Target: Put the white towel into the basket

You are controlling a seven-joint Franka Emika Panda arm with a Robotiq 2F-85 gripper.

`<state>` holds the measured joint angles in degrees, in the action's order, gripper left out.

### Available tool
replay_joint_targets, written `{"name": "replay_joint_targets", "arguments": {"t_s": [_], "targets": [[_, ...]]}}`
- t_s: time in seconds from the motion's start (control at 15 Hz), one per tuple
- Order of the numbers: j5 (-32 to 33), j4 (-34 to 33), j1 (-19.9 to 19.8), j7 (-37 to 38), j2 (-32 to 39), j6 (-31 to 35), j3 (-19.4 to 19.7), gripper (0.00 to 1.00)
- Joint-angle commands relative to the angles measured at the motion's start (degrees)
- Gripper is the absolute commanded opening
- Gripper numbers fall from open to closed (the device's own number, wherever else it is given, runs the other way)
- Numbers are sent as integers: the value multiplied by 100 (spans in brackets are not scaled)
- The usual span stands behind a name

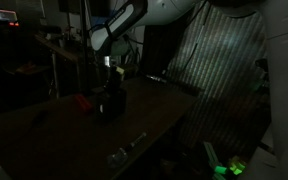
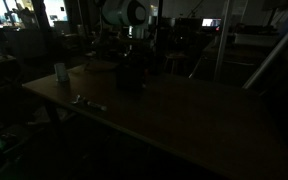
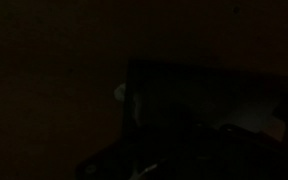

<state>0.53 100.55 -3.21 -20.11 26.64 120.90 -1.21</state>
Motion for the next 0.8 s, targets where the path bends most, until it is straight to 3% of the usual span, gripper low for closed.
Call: {"name": "replay_joint_targets", "arguments": {"t_s": [0.0,0.33,0.73], "targets": [[-151,-448,-105,-132,315,-332,-112,0],[-215,-698,-126,-100,408,-506,-113,0],[-43,-650,-149,-1,-13,-288,2,0]]}}
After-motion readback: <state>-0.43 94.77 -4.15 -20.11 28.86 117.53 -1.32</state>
